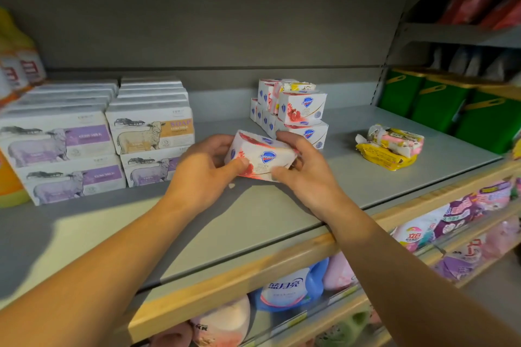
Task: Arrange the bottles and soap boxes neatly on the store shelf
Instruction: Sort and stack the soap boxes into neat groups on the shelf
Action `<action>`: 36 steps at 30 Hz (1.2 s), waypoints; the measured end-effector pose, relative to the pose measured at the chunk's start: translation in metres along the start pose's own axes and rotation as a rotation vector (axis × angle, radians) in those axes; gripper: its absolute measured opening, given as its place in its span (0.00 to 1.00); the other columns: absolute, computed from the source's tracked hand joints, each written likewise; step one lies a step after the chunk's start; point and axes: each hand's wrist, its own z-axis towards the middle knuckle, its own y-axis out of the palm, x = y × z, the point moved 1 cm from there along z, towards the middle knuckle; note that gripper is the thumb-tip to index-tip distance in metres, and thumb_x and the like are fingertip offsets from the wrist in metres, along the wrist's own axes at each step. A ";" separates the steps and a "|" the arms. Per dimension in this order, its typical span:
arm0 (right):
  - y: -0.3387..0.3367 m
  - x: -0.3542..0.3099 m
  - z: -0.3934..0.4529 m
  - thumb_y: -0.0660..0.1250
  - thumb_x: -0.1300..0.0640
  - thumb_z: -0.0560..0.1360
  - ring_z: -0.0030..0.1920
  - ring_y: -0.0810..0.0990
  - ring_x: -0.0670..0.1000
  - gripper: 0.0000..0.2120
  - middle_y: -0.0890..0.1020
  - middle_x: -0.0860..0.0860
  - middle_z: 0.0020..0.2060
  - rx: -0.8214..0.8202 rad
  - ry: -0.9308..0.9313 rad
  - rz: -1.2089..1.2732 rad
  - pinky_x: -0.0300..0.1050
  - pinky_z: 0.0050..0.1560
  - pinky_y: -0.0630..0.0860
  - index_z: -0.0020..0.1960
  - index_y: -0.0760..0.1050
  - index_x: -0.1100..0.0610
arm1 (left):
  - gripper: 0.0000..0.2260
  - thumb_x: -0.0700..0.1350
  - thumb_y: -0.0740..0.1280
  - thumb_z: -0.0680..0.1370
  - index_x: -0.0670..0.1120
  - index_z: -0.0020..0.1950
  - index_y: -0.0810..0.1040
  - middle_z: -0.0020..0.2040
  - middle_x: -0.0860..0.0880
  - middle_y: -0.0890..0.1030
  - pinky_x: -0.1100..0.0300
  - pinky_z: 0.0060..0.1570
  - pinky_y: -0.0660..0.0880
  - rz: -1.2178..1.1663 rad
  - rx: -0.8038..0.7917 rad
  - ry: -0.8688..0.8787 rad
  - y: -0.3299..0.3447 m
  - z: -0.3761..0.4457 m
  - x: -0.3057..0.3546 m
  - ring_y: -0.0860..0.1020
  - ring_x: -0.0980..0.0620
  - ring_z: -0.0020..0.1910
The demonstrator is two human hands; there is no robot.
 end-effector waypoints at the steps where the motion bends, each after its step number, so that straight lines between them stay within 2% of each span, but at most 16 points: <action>1: 0.000 -0.001 0.000 0.69 0.71 0.72 0.56 0.81 0.46 0.27 0.79 0.49 0.59 -0.001 -0.019 -0.033 0.40 0.47 0.82 0.64 0.72 0.47 | 0.14 0.40 0.74 0.74 0.55 0.55 0.79 0.50 0.56 0.85 0.58 0.50 0.81 0.069 -0.003 0.062 -0.001 0.000 0.001 0.83 0.58 0.47; 4: 0.002 -0.002 -0.001 0.71 0.67 0.72 0.58 0.79 0.46 0.23 0.78 0.51 0.60 -0.001 -0.077 -0.068 0.37 0.47 0.79 0.60 0.74 0.45 | 0.19 0.43 0.75 0.71 0.56 0.60 0.79 0.53 0.57 0.83 0.55 0.54 0.79 0.206 0.012 0.241 -0.003 -0.002 0.005 0.82 0.56 0.51; 7: 0.004 -0.002 -0.001 0.71 0.69 0.72 0.58 0.79 0.45 0.22 0.79 0.52 0.59 0.025 -0.112 -0.046 0.36 0.50 0.78 0.59 0.75 0.48 | 0.21 0.42 0.75 0.70 0.54 0.62 0.79 0.56 0.58 0.81 0.68 0.56 0.73 0.373 0.082 0.432 -0.006 -0.003 0.010 0.79 0.59 0.54; 9: 0.004 -0.002 -0.001 0.71 0.70 0.71 0.56 0.80 0.45 0.22 0.80 0.52 0.58 0.024 -0.115 -0.025 0.37 0.50 0.78 0.58 0.76 0.49 | 0.20 0.41 0.76 0.71 0.51 0.62 0.80 0.57 0.56 0.82 0.75 0.55 0.68 0.432 0.099 0.488 -0.006 -0.004 0.012 0.78 0.60 0.54; 13: 0.004 -0.003 -0.002 0.71 0.70 0.71 0.58 0.79 0.46 0.22 0.80 0.52 0.58 0.012 -0.113 -0.031 0.39 0.53 0.79 0.58 0.76 0.50 | 0.20 0.40 0.77 0.70 0.49 0.61 0.81 0.56 0.60 0.80 0.78 0.55 0.66 0.432 0.115 0.471 -0.006 -0.007 0.012 0.76 0.64 0.54; 16: 0.004 -0.005 -0.003 0.71 0.70 0.72 0.54 0.79 0.38 0.21 0.80 0.49 0.56 0.011 -0.124 -0.041 0.32 0.48 0.77 0.58 0.76 0.49 | 0.21 0.40 0.76 0.70 0.52 0.62 0.80 0.56 0.60 0.81 0.71 0.55 0.72 0.370 0.095 0.389 -0.006 -0.008 0.011 0.79 0.61 0.53; 18: 0.003 -0.006 -0.003 0.71 0.69 0.72 0.52 0.78 0.35 0.21 0.80 0.47 0.56 0.011 -0.115 -0.023 0.30 0.43 0.76 0.58 0.76 0.48 | 0.20 0.42 0.76 0.71 0.55 0.62 0.80 0.53 0.60 0.83 0.68 0.52 0.76 0.301 0.076 0.296 -0.007 -0.008 0.010 0.81 0.63 0.50; 22: 0.002 -0.004 -0.003 0.70 0.66 0.74 0.53 0.81 0.44 0.17 0.78 0.52 0.59 0.059 -0.047 0.043 0.36 0.39 0.79 0.58 0.78 0.49 | 0.13 0.49 0.75 0.72 0.58 0.56 0.81 0.43 0.64 0.82 0.71 0.44 0.76 0.356 0.067 0.166 -0.007 -0.011 0.008 0.81 0.66 0.43; 25: 0.003 -0.003 -0.002 0.70 0.64 0.75 0.53 0.79 0.48 0.15 0.77 0.50 0.57 0.075 -0.087 -0.112 0.37 0.38 0.79 0.57 0.79 0.50 | 0.10 0.51 0.73 0.73 0.55 0.54 0.82 0.41 0.59 0.83 0.67 0.42 0.76 0.446 0.046 0.111 -0.007 -0.016 0.006 0.80 0.63 0.41; 27: 0.002 -0.003 -0.002 0.70 0.64 0.74 0.57 0.76 0.47 0.16 0.76 0.47 0.56 0.081 -0.151 -0.282 0.41 0.49 0.80 0.59 0.79 0.51 | 0.11 0.51 0.72 0.74 0.54 0.55 0.82 0.45 0.57 0.84 0.68 0.42 0.75 0.523 0.026 0.101 -0.008 -0.018 0.004 0.81 0.61 0.43; 29: 0.002 -0.002 -0.002 0.70 0.63 0.74 0.62 0.73 0.48 0.17 0.75 0.48 0.59 0.107 -0.187 -0.433 0.42 0.58 0.76 0.61 0.78 0.51 | 0.13 0.52 0.72 0.74 0.53 0.58 0.81 0.51 0.55 0.85 0.65 0.48 0.74 0.612 -0.003 0.084 -0.011 -0.020 0.002 0.82 0.56 0.49; 33: 0.002 -0.002 -0.001 0.70 0.59 0.75 0.67 0.68 0.47 0.19 0.70 0.48 0.66 0.123 -0.195 -0.673 0.34 0.57 0.70 0.65 0.75 0.49 | 0.19 0.57 0.70 0.74 0.51 0.62 0.80 0.59 0.52 0.83 0.59 0.57 0.74 0.814 -0.143 0.100 -0.022 -0.031 -0.003 0.79 0.51 0.57; 36: 0.003 -0.004 0.003 0.70 0.58 0.76 0.66 0.68 0.48 0.19 0.73 0.48 0.64 0.084 -0.264 -0.813 0.35 0.57 0.66 0.65 0.75 0.48 | 0.23 0.62 0.65 0.73 0.51 0.62 0.80 0.59 0.53 0.82 0.58 0.59 0.74 0.859 -0.264 0.144 -0.033 -0.041 -0.005 0.78 0.51 0.59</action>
